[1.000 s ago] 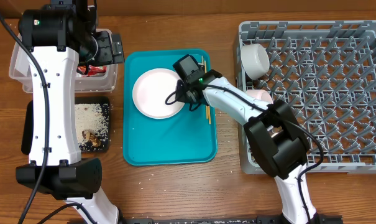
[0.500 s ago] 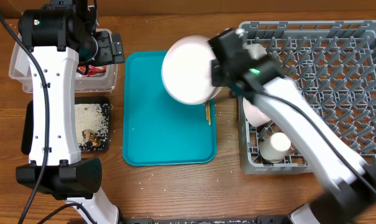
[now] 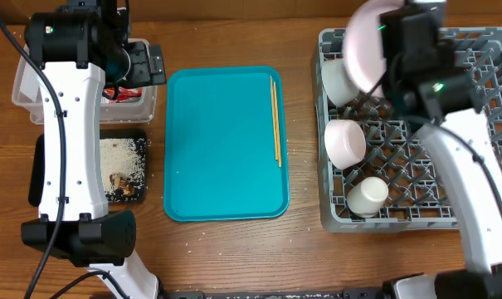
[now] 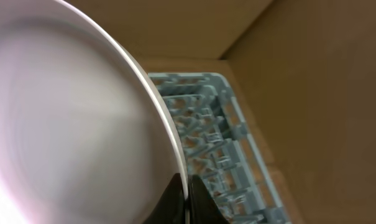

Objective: Sort waste into correct bins and load items into the dishwasher
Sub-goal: 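Carry the white plate right and stand it upright in the rack, then move the right gripper to the chopsticks and pinch them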

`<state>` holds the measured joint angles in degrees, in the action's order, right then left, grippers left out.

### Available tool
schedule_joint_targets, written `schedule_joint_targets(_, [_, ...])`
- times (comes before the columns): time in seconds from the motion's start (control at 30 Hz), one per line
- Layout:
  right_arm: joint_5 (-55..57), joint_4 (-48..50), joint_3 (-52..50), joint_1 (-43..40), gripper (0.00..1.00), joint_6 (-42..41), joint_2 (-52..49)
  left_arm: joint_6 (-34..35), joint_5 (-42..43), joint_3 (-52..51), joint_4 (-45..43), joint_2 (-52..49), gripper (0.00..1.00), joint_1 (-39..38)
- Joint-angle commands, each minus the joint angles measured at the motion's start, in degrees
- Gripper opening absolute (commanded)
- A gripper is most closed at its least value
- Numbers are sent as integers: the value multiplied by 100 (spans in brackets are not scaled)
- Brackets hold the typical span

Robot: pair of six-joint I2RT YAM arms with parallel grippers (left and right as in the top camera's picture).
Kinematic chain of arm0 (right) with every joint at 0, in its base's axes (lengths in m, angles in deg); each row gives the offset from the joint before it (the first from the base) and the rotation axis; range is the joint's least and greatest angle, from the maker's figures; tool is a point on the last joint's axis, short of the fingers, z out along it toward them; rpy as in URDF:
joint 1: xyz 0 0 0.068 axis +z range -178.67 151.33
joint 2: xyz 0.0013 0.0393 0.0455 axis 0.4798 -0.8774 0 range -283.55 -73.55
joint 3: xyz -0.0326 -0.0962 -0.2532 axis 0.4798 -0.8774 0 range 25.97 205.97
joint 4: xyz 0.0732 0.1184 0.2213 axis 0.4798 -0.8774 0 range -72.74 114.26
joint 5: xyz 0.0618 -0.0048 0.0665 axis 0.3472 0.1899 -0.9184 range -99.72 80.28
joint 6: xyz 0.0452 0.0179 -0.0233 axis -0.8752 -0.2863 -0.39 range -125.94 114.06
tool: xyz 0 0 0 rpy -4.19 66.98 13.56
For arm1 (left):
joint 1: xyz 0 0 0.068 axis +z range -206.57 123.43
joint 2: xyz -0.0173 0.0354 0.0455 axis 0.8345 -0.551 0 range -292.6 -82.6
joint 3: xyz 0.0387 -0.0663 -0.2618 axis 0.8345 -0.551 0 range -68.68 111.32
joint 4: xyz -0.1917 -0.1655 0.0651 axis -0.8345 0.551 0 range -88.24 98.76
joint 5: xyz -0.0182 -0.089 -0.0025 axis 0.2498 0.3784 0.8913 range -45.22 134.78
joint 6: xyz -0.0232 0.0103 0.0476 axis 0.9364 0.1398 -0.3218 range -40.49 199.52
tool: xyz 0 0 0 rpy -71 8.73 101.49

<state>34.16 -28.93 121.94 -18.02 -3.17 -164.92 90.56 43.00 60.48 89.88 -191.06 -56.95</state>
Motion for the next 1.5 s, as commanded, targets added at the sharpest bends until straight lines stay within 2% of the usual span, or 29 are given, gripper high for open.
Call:
schedule_joint_targets(0.0, [-109,282,-87,-367,4,1075,-361,79,-28,59,-9,-39,100,0])
schedule_joint_targets(0.2, [315,1038,-87,-463,4,2140,-1036,79,-28,59,-9,-39,100,0])
schedule_joint_targets(0.43, [706,1224,-140,-507,4,2105,-1368,79,-28,57,-9,-39,100,0])
schedule_joint_targets(0.7, [431,1211,-153,-470,4,2100,-1414,79,-28,57,-11,-39,100,0])
schedule_joint_targets(0.73, [378,1196,-153,-455,7,2103,-1412,79,-28,57,-9,-39,100,0])
schedule_joint_targets(0.77, [337,1172,-153,-435,16,2098,-1412,79,-28,57,-9,-39,100,0])
schedule_joint_targets(0.8, [286,1139,-153,-415,31,2098,-1414,79,-28,59,-11,-39,100,0])
schedule_joint_targets(0.83, [227,1097,-153,-396,34,2087,-1412,79,-28,59,-9,-39,100,0])
schedule_joint_targets(0.97, [103,1023,-151,-374,72,1659,-1412,79,-28,57,-9,-39,100,0])
schedule_joint_targets(1.1, [98,1064,-96,-374,99,1342,-1381,79,-28,57,-9,-39,100,0])
schedule_joint_targets(1.2, [-186,846,205,-374,100,1248,-1266,79,-28,59,-9,-39,100,0])
schedule_joint_targets(1.33, [-1762,-160,1082,-374,100,903,-988,79,-28,57,-9,-39,100,0])
schedule_joint_targets(1.47, [-3891,-966,1635,-374,100,743,-848,79,-28,57,-11,-39,100,0])
